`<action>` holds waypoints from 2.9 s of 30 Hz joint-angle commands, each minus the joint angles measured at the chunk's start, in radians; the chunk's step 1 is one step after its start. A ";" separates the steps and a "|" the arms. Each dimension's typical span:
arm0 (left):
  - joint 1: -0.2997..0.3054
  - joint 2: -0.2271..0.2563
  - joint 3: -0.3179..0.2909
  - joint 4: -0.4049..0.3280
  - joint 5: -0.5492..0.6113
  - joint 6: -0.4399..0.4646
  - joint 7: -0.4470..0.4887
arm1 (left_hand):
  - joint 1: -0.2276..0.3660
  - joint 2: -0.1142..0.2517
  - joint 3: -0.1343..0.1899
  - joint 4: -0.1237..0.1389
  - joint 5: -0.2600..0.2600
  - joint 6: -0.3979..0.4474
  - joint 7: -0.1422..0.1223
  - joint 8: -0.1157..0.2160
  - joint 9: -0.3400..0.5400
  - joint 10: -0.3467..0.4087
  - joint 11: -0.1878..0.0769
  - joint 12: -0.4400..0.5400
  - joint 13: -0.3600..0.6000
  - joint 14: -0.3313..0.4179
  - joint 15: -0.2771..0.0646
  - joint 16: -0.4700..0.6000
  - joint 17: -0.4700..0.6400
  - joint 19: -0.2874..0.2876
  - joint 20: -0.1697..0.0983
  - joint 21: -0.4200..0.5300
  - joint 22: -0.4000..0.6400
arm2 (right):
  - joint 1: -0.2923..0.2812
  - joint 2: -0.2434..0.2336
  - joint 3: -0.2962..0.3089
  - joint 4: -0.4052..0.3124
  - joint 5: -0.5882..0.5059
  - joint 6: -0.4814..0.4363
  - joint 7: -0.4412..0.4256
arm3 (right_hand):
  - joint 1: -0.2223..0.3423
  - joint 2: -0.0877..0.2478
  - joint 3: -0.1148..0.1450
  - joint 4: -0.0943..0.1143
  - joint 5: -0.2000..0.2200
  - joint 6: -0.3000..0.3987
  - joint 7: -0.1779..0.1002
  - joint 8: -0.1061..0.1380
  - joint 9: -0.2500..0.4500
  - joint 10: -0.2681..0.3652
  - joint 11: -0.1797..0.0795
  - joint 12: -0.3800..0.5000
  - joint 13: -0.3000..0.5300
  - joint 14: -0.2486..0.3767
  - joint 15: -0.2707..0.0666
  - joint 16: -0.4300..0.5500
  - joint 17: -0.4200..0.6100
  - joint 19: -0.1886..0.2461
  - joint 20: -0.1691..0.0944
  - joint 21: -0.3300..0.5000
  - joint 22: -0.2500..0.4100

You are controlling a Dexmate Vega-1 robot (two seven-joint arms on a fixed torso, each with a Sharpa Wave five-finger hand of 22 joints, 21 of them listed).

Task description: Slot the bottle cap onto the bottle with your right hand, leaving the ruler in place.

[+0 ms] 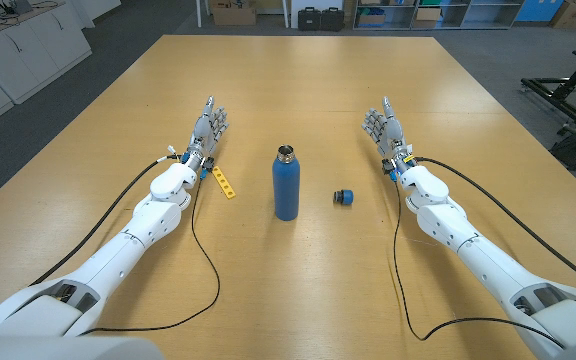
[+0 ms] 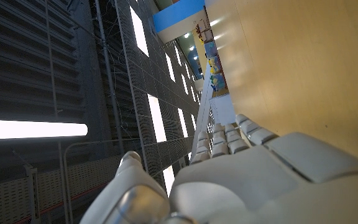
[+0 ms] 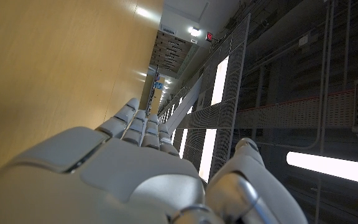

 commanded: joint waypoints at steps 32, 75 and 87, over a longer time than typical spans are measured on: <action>0.072 0.048 -0.015 -0.180 -0.031 0.073 0.037 | 0.020 0.022 0.013 -0.005 0.006 0.155 -0.011 0.038 0.004 0.157 -0.009 0.039 0.001 0.109 -0.019 0.025 0.001 0.081 -0.038 0.021 0.002 | -0.346 -0.245 0.115 -0.500 -0.158 -0.023 -0.222 | 0.105 0.069 0.052 -0.048 -0.009 0.140 -0.026 0.041 0.008 0.136 -0.062 0.039 0.008 0.090 -0.008 0.034 -0.002 0.089 0.007 0.018 0.006; 0.058 0.031 -0.004 -0.143 -0.040 0.035 -0.021 | 0.023 0.029 0.015 -0.008 0.005 0.174 -0.027 0.035 0.004 0.171 -0.012 0.034 0.001 0.109 -0.021 0.016 0.000 0.070 -0.023 0.012 0.003 | -0.671 -0.465 0.294 -0.995 -0.613 -0.487 -0.406 | 0.318 0.100 0.128 -0.132 -0.005 0.181 -0.109 0.042 0.019 0.172 -0.133 0.044 0.021 0.087 -0.016 0.013 -0.008 0.047 0.049 -0.021 0.005; 0.074 0.037 -0.009 -0.171 -0.046 0.040 -0.011 | 0.024 0.031 0.016 -0.009 0.005 0.181 -0.027 0.035 0.004 0.177 -0.011 0.034 0.002 0.118 -0.023 0.017 0.000 0.071 -0.021 0.012 0.003 | -0.655 -0.517 0.280 -1.099 -0.697 -0.700 -0.342 | 0.388 0.080 0.144 -0.137 0.001 0.184 -0.138 0.042 0.019 0.168 -0.152 0.041 0.021 0.093 -0.021 0.006 -0.011 0.059 0.081 -0.023 0.003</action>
